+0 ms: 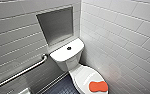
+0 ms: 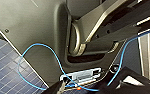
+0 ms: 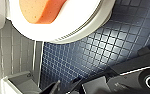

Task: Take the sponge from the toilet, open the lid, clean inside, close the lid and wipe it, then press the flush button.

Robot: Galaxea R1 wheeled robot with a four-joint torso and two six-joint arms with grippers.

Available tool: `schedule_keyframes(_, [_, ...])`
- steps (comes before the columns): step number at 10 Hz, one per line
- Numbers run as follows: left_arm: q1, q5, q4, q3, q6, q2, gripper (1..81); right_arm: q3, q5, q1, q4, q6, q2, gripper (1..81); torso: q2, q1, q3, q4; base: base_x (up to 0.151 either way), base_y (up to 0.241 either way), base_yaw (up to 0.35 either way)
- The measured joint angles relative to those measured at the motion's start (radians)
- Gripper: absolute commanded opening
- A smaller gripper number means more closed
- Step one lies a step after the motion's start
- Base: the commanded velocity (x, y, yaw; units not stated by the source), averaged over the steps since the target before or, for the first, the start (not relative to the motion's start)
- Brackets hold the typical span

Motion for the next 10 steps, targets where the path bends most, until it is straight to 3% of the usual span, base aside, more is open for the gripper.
schedule_keyframes(4, [-0.002,-0.001,0.000,-0.078,0.000,0.051,81.1,0.001,-0.001,0.078,0.005,0.120,0.000,81.1,-0.144,0.090,-0.012,0.000,0.000,0.000,0.000])
schedule_keyframes(8, [0.000,-0.002,0.000,-0.082,0.000,0.051,81.1,-0.051,-0.005,0.114,0.005,0.199,0.043,81.1,-0.286,0.176,-0.019,0.000,0.000,0.000,0.000])
schedule_keyframes(10, [0.001,0.000,0.000,-0.082,0.000,0.051,81.1,-0.084,-0.007,0.131,0.005,0.226,0.067,81.1,-0.347,0.214,-0.069,0.000,0.000,0.000,0.000])
